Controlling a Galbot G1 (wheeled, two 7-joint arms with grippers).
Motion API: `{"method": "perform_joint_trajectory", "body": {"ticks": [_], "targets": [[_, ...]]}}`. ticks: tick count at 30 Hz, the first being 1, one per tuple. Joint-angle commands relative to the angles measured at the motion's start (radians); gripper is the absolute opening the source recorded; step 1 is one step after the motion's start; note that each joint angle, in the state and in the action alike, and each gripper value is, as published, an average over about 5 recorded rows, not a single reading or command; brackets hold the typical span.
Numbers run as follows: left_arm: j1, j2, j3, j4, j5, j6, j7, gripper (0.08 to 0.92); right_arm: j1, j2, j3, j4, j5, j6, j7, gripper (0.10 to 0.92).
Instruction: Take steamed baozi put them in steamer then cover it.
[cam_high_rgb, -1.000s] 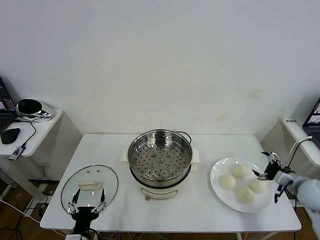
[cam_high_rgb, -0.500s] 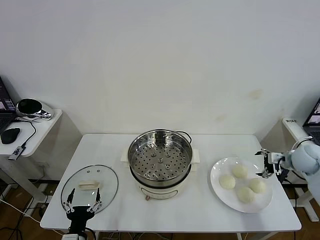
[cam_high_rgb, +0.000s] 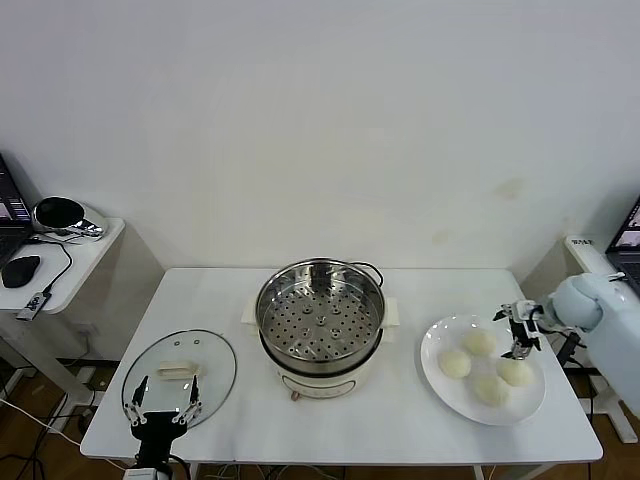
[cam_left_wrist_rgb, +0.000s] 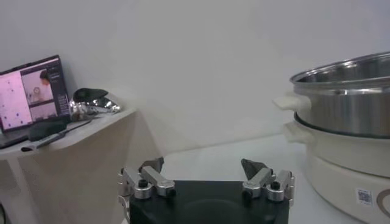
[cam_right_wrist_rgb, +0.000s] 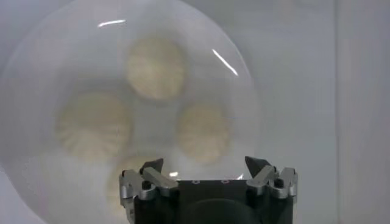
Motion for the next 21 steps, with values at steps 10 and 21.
{"method": "perform_joint_trajectory", "body": {"ticks": [10, 21], "targets": [[-0.002, -0.001, -0.003, 0.005, 0.001, -0.007, -0.003, 0.823, 0.072, 0.102, -0.083, -0.115, -0.058, -0.012, 0.01, 0.823], [-0.005, -0.002, -0.007, 0.011, 0.003, -0.006, -0.005, 0.823, 0.081, 0.095, -0.103, -0.121, -0.066, -0.009, -0.002, 0.729]]}}
